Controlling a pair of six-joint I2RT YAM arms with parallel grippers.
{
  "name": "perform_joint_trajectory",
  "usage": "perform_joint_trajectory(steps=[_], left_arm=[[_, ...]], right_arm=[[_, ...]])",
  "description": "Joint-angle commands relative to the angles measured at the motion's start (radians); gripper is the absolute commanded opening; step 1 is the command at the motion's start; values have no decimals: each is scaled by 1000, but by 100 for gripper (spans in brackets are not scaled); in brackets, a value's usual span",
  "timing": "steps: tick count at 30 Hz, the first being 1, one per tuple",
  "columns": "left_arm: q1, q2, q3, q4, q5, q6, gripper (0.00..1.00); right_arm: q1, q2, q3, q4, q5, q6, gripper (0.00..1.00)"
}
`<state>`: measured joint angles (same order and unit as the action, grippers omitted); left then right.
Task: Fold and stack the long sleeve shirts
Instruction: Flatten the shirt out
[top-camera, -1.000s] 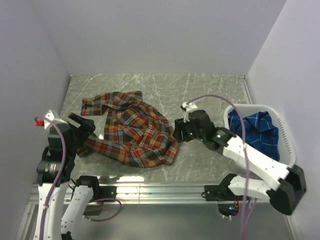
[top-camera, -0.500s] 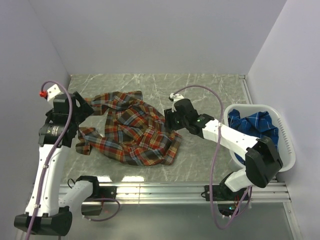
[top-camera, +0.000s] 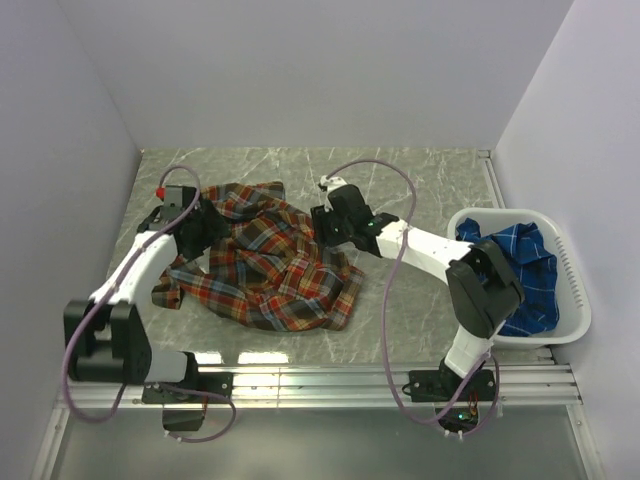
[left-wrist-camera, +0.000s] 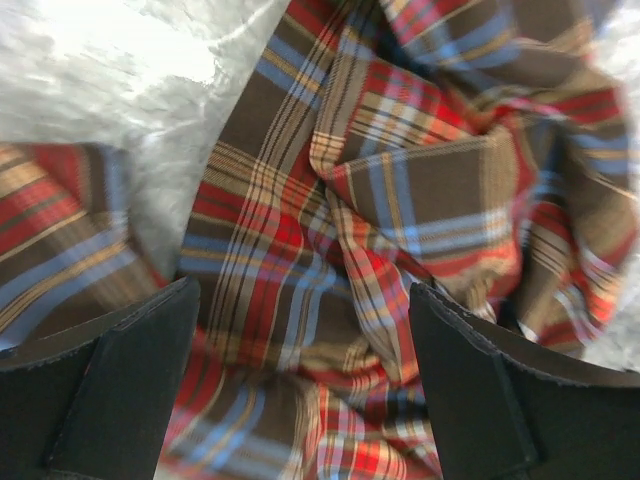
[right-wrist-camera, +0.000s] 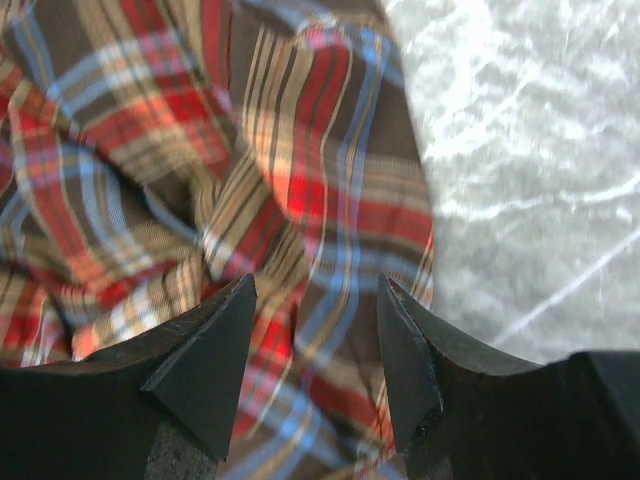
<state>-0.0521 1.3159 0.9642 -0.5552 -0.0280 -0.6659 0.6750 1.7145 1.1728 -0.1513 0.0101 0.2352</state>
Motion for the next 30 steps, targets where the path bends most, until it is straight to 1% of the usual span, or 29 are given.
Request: perform_joint_trajectory(steps=[1, 4, 8, 10, 13, 19, 26, 30], left_arm=[[-2, 80, 7, 124, 45, -29, 91], [-2, 190, 25, 152, 31, -57, 88], [-2, 282, 50, 153, -76, -80, 84], [-2, 325, 68, 138, -121, -80, 80], [-2, 350, 67, 126, -144, -83, 77], [-2, 385, 25, 150, -142, -81, 72], [-2, 450, 27, 176, -136, -77, 65], [-2, 471, 27, 181, -113, -80, 61]], right_arm=[[-22, 42, 80, 81, -4, -23, 59], [-23, 95, 129, 99, -7, -39, 59], [-26, 158, 175, 125, -7, -37, 59], [-26, 184, 189, 137, -7, -33, 59], [-25, 206, 205, 139, -35, -36, 59], [-25, 266, 237, 150, -65, -51, 59], [-25, 347, 290, 144, -113, -51, 63], [-20, 361, 295, 142, -128, -56, 64]])
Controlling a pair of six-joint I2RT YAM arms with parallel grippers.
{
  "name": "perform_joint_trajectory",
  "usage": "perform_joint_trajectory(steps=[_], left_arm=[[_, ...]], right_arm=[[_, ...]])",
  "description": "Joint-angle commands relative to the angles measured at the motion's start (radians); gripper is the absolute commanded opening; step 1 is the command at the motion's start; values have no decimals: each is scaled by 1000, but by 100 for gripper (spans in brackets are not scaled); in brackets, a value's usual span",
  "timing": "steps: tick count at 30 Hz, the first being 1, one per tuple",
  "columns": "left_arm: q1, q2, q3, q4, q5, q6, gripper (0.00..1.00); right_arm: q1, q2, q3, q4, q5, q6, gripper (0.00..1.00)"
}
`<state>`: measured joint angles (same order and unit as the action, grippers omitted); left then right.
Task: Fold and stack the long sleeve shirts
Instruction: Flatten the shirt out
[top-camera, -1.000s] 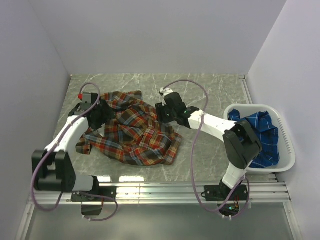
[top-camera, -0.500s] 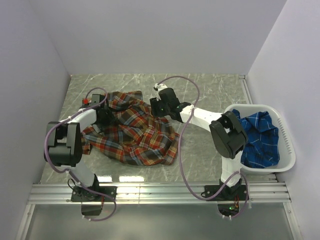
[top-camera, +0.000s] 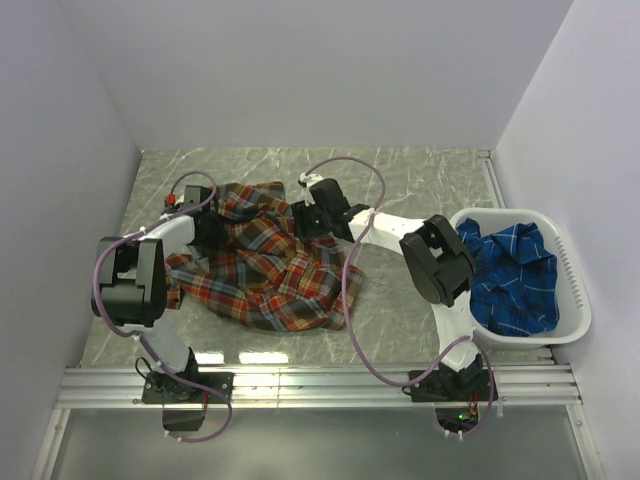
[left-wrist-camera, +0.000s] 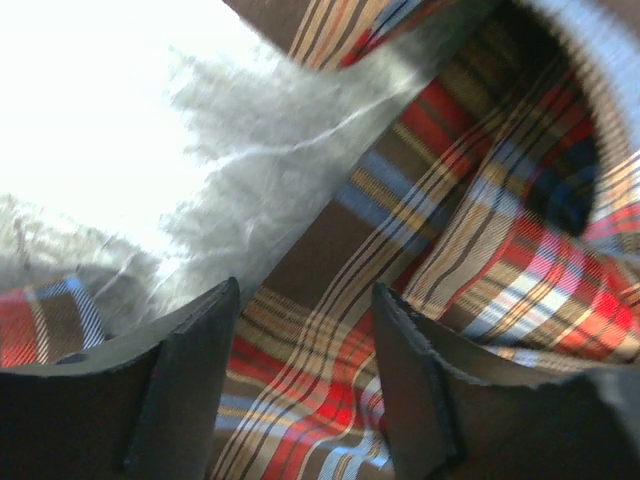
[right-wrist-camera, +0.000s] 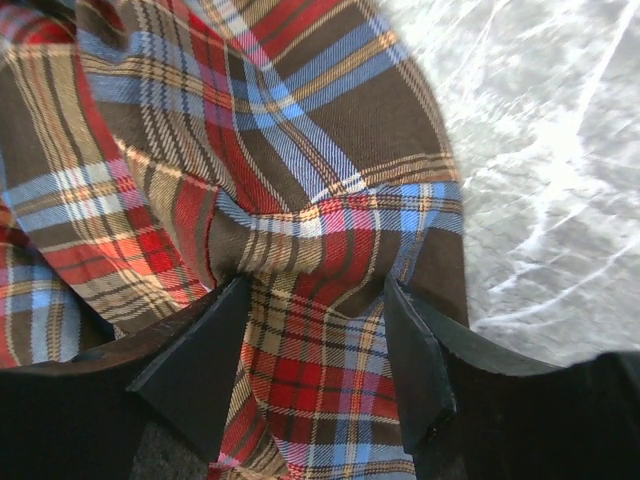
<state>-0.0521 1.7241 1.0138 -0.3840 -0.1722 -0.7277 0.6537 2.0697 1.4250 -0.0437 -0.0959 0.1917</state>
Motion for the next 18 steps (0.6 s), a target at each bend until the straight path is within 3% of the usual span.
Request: perform_joint_trajectory(steps=[1, 7, 9, 15, 18], left_arm=[[-2, 65, -26, 13, 33, -18, 60], [-8, 92, -35, 13, 23, -22, 45], [-9, 98, -38, 16, 20, -24, 38], [-15, 111, -40, 10, 2, -19, 1], [-17, 104, -40, 0, -13, -15, 0]], right_arm=[[1, 6, 43, 34, -25, -15, 64], [18, -59, 9, 42, -33, -46, 67], [23, -85, -8, 73, -45, -61, 73], [41, -94, 15, 56, -7, -119, 75], [57, -83, 40, 51, 2, -156, 76]])
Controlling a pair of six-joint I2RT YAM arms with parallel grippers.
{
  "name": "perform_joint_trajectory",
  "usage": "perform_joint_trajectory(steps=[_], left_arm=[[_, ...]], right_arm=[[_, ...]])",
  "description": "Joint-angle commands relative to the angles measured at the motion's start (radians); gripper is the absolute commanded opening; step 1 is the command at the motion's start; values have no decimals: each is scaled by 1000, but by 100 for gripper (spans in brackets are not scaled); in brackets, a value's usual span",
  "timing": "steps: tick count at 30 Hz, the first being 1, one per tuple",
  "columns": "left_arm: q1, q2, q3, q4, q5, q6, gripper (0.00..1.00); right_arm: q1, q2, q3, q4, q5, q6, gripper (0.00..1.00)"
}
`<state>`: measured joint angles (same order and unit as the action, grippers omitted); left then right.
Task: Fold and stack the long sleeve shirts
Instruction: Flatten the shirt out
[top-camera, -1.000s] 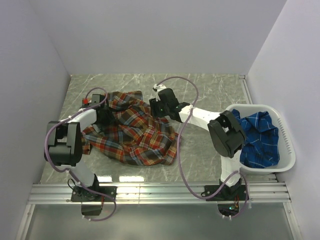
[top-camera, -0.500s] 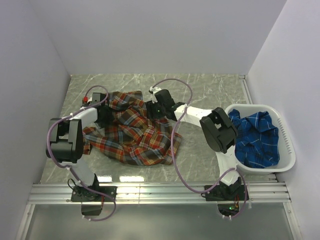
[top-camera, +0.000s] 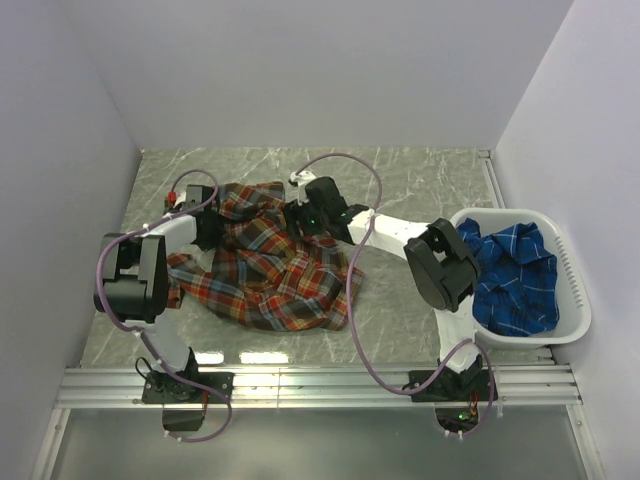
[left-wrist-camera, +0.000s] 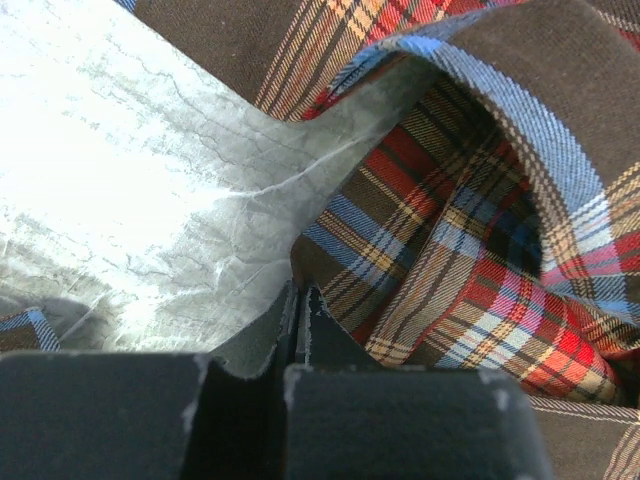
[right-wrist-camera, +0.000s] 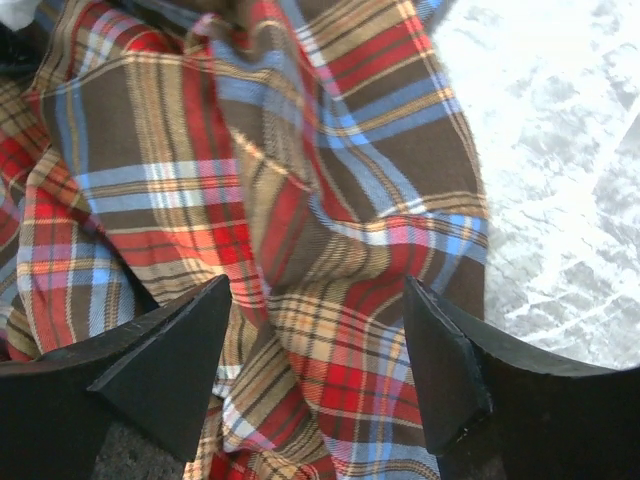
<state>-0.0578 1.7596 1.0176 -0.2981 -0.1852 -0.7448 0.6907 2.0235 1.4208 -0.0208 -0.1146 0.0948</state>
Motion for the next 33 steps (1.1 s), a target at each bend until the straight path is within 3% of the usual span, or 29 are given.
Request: perform_joint_trajectory(steps=[1, 7, 9, 12, 13, 15, 16, 18, 26, 33], left_arm=[[-11, 61, -44, -88, -2, 5, 0], [-13, 40, -47, -99, -17, 7, 1], [-13, 31, -48, -108, -22, 5, 1], [-11, 6, -54, -119, -45, -2, 0], [-11, -6, -56, -125, -59, -7, 1], [-4, -18, -63, -136, -68, -11, 0], [-1, -31, -68, -139, -69, -14, 0], [16, -43, -83, -144, -69, -25, 1], [119, -150, -146, -179, -86, -97, 0], [234, -311, -264, -185, 7, -191, 0]], right_arm=[[27, -32, 52, 3, 17, -70, 77], [44, 47, 136, -28, 70, -87, 77], [46, 86, 174, -39, 113, -86, 73], [43, 126, 221, -62, 182, -86, 51], [41, 123, 218, -51, 199, -86, 31], [21, 115, 211, -47, 214, -87, 19], [9, 107, 208, -48, 214, -84, 8], [-28, 96, 204, -51, 216, -75, 0], [-193, -11, 145, -47, 277, 22, 0], [-319, -17, 248, -137, 335, 131, 0]])
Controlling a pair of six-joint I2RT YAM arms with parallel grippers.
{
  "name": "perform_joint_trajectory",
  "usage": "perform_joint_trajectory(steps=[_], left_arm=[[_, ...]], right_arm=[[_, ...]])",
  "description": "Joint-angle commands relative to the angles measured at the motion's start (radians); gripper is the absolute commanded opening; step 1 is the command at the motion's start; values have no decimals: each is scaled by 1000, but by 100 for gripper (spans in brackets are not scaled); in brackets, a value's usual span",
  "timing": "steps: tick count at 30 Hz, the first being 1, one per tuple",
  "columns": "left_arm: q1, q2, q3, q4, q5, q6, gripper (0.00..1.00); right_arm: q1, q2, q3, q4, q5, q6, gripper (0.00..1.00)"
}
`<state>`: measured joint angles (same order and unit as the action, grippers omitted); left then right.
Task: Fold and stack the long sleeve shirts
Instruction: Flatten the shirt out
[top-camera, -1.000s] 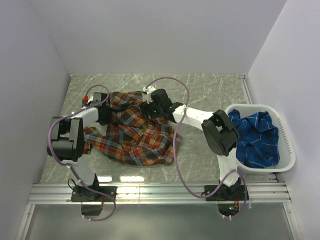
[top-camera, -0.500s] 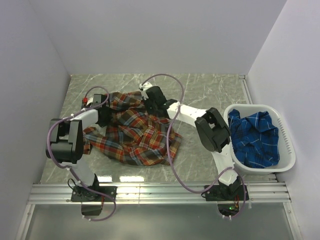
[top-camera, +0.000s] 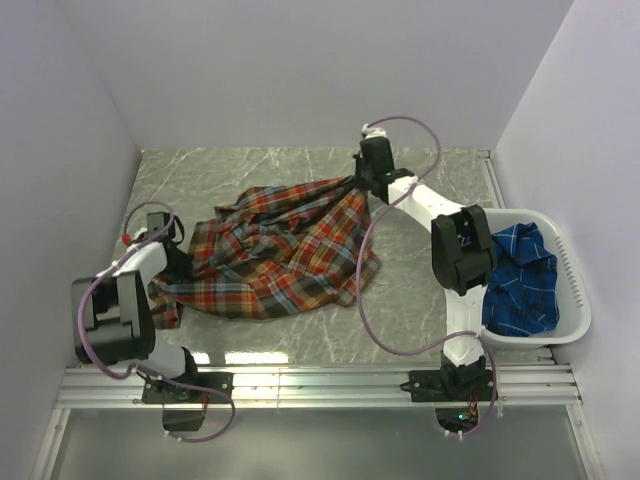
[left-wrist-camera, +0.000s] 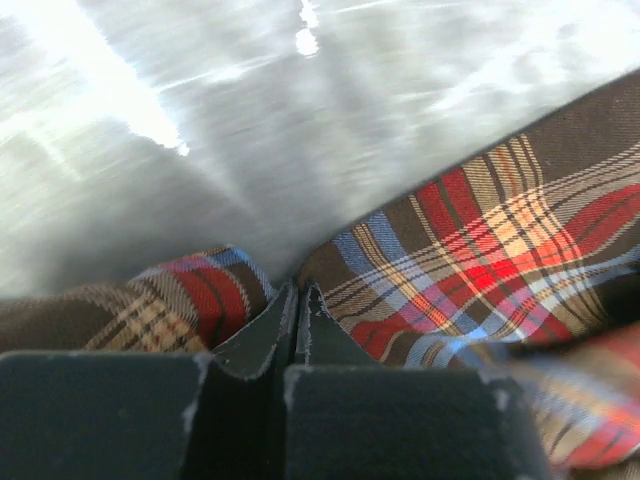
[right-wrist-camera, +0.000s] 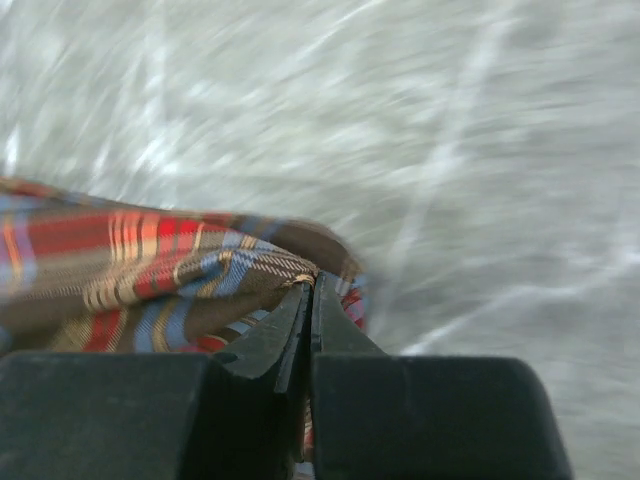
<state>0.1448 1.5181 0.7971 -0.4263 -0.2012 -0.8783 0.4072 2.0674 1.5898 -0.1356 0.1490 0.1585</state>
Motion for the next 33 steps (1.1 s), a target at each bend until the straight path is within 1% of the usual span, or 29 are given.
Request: perform_joint_trajectory(steps=[1, 3, 6, 7, 8, 9, 10, 11, 12, 13, 14, 15, 18, 19, 21, 22, 23, 24, 27, 28, 29, 30, 32, 33], left_arm=[[47, -114, -59, -60, 40, -79, 0], [61, -160, -104, -68, 65, -102, 0], [76, -260, -154, -75, 97, -152, 1], [76, -312, -168, -75, 89, -177, 0], [76, -332, -192, -71, 94, -183, 1], [76, -347, -200, -51, 104, -182, 1], [76, -360, -203, -45, 111, -160, 6], [78, -358, -194, -45, 115, -146, 9], [78, -358, -187, -37, 123, -127, 11], [76, -358, -174, -29, 129, -78, 20], [78, -360, -138, -32, 138, -56, 26], [76, -366, -118, -32, 141, -32, 42], [75, -375, -24, -45, 160, 57, 68], [75, -375, 25, -57, 158, 91, 80], [67, -362, 65, -66, 142, 111, 88], [55, -355, 82, -62, 135, 125, 88], [46, -348, 99, -36, 129, 128, 88], [38, -322, 103, -22, 129, 127, 86], [15, -259, 116, 56, 170, 99, 84], [-10, -204, 126, 73, 175, 85, 82], [-23, -173, 137, 87, 174, 82, 81], [-39, -104, 151, 102, 171, 79, 81], [-80, -38, 194, 118, 154, 82, 81], [-88, 26, 208, 135, 151, 81, 80]], right_arm=[[-42, -52, 103, -42, 84, 84, 0], [-64, -44, 127, -62, 121, 111, 0], [-103, -26, 182, -113, 123, 191, 0], [-110, -21, 200, -124, 115, 219, 2], [-116, -17, 211, -130, 94, 222, 10], [-119, -15, 225, -139, 69, 223, 32], [-117, -7, 257, -174, 58, 214, 44], [-113, -10, 266, -186, 41, 201, 51], [-107, -19, 266, -194, 28, 191, 63], [-85, -54, 247, -200, 9, 168, 67], [-71, -76, 233, -203, 0, 158, 69], [-56, -120, 199, -209, -20, 141, 71], [30, -182, 138, -245, -92, 133, 71], [82, -220, 86, -269, -101, 136, 71], [143, -259, 14, -298, -117, 153, 71], [168, -269, -13, -332, -133, 162, 71], [215, -279, -42, -341, -187, 171, 71], [232, -297, -106, -346, -213, 197, 71], [281, -323, -213, -342, -287, 237, 70], [282, -341, -285, -320, -302, 269, 70], [282, -351, -321, -306, -324, 285, 70], [282, -362, -373, -297, -345, 302, 70], [282, -363, -407, -295, -356, 308, 70], [278, -360, -433, -295, -364, 308, 70]])
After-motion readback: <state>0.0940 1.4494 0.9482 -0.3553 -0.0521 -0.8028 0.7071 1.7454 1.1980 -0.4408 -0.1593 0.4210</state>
